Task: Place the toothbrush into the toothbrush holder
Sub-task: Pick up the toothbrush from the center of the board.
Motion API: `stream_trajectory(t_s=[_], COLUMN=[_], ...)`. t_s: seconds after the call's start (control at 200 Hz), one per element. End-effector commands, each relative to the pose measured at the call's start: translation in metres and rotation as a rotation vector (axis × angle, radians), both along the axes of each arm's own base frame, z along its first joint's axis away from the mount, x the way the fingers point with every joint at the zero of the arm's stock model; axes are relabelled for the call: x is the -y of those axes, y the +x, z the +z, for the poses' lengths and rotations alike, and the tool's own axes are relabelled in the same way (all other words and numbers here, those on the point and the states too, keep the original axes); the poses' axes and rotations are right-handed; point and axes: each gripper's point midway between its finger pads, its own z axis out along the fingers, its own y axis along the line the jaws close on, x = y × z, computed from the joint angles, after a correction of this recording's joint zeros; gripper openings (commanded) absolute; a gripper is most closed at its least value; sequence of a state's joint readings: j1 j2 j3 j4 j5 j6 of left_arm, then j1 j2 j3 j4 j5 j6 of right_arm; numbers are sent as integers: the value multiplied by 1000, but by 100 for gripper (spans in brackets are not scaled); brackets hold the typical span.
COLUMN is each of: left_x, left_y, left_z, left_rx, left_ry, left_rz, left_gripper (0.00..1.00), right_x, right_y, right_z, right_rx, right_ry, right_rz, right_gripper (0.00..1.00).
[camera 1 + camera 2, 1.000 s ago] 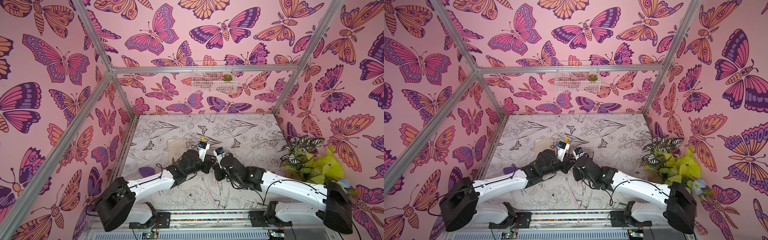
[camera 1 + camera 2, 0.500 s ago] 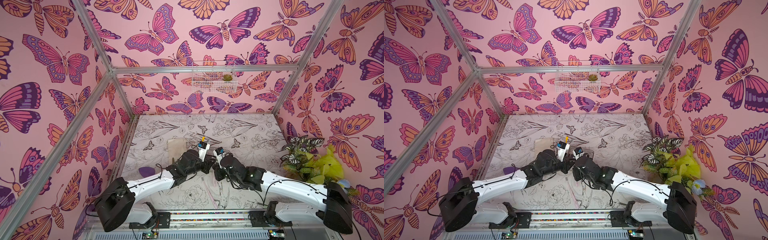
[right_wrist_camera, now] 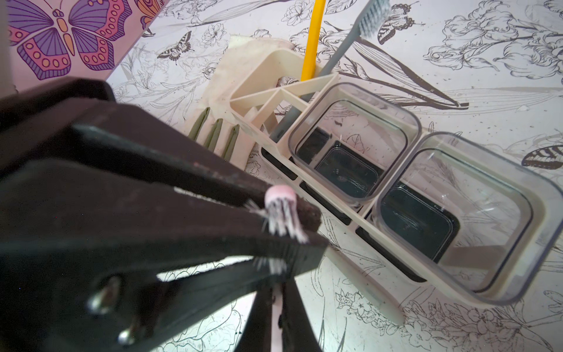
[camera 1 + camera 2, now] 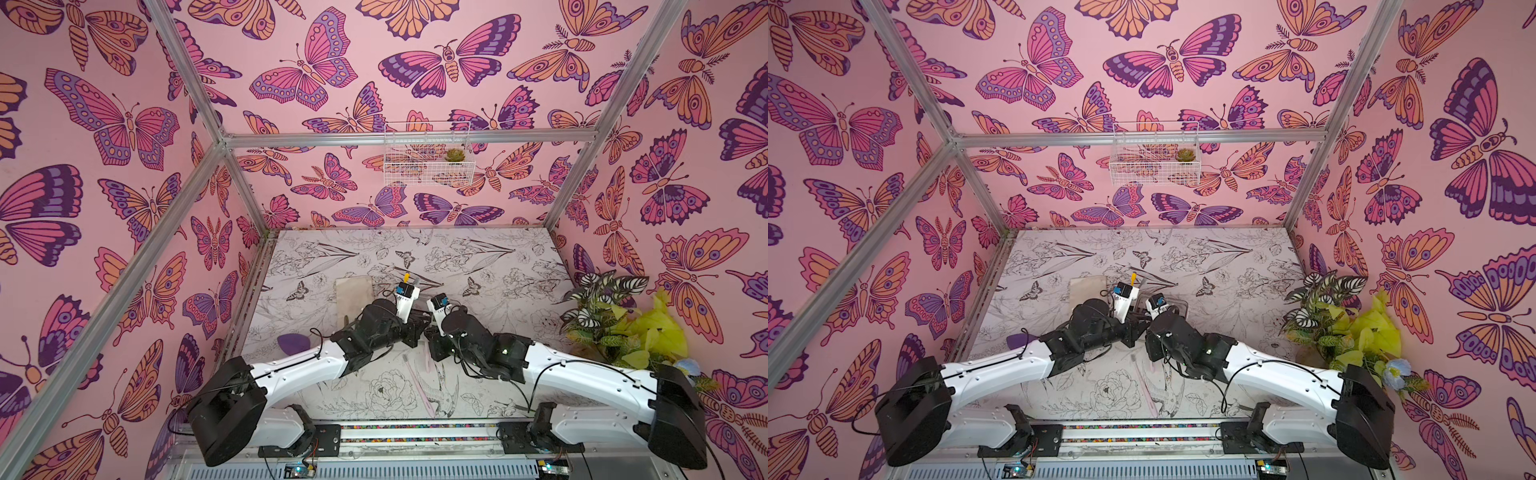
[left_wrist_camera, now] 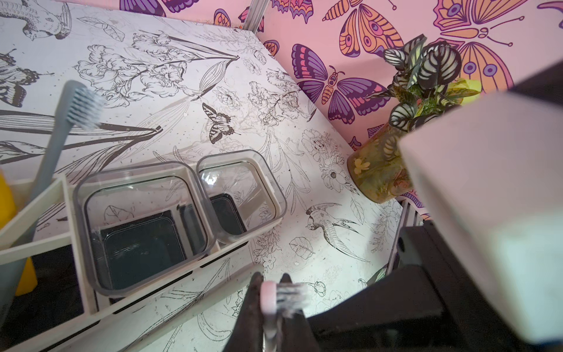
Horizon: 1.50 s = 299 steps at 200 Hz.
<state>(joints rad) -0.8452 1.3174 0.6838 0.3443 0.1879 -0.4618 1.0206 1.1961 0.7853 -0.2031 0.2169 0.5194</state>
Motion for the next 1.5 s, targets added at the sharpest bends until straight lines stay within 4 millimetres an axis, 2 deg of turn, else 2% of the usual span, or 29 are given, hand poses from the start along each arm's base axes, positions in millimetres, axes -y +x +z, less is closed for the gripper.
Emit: stream_trajectory(t_s=[0.0,0.09,0.345,0.556,0.566,0.586,0.786,0.886,1.001,1.081,1.147,1.277,1.492], left_x=[-8,-9,-11,-14,-16,-17,-29,-36,-39,-41,-42,-45,-49], left_y=[7,7,8,7,6,5,1,1,2,1,1,1,1], left_z=[5,5,4,0,10,14,19,19,22,22,21,20,25], left_rx=[57,60,66,72,91,99,135,157,165,168,169,173,193], left_ry=[14,15,23,38,18,12,33,48,49,48,50,54,51], left_rz=[39,42,50,55,57,58,72,91,102,103,108,115,126], left_gripper=[0,0,0,0,0,0,0,0,0,0,0,0,0], right_x=[0,1,4,11,11,12,23,30,40,45,50,64,94], right_y=[-3,-3,-4,-4,-4,-4,-4,-3,-2,-3,-3,-4,-6], right_z=[9,8,5,6,6,6,2,0,0,4,8,16,18], right_rx=[12,9,2,16,16,18,17,23,41,58,71,100,131], right_ry=[11,9,4,0,0,-2,-28,-26,-16,-13,-13,-26,-57], right_rz=[13,11,4,-13,-14,-16,-47,-81,-121,-124,-130,-162,-239], right_gripper=[10,11,29,31,31,31,32,41,45,67,75,86,92])
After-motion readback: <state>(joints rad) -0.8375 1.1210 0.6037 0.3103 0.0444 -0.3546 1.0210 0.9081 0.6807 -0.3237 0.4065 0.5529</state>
